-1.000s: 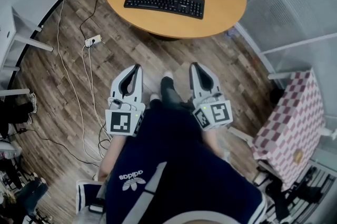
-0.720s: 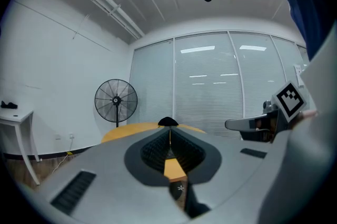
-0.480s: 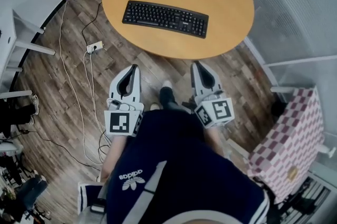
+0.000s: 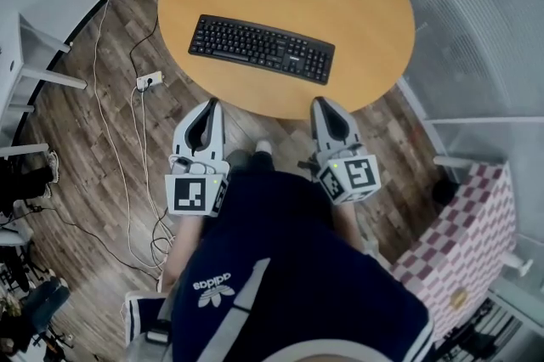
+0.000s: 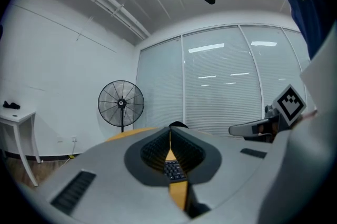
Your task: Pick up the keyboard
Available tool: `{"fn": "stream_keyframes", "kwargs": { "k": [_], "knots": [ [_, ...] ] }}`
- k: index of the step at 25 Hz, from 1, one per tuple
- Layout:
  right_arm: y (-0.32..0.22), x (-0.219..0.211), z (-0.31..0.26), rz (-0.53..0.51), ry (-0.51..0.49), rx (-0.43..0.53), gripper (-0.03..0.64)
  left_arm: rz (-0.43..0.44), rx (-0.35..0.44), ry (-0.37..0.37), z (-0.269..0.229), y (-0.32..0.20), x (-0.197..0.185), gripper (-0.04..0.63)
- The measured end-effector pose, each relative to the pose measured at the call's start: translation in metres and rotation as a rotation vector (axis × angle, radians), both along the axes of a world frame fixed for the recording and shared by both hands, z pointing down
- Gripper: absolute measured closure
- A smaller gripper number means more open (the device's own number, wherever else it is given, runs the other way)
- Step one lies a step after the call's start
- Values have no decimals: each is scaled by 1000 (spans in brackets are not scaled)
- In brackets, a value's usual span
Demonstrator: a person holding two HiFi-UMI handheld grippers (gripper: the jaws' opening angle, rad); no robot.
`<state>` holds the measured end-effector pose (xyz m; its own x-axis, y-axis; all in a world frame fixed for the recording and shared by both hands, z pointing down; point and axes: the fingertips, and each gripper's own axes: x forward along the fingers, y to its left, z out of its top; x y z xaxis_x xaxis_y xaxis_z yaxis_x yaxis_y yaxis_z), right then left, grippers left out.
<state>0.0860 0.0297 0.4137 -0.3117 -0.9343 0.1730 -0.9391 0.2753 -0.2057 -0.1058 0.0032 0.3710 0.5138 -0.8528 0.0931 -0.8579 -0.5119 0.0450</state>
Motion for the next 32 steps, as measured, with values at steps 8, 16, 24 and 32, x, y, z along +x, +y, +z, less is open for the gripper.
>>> {"fn": "stream_keyframes", "kwargs": {
  "k": [8, 16, 24, 32],
  "knots": [
    [-8, 20, 8, 30, -19, -25, 611, 37, 2, -46, 2, -19, 17, 591],
    [-23, 38, 14, 110, -17, -41, 611, 93, -22, -71, 10, -46, 23, 591],
    [-56, 47, 13, 244, -22, -58, 611, 140, -25, -67, 6, -104, 5, 591],
    [-95, 33, 7, 336, -35, -57, 611, 188, -26, -71, -3, -167, -20, 591]
  ]
}}
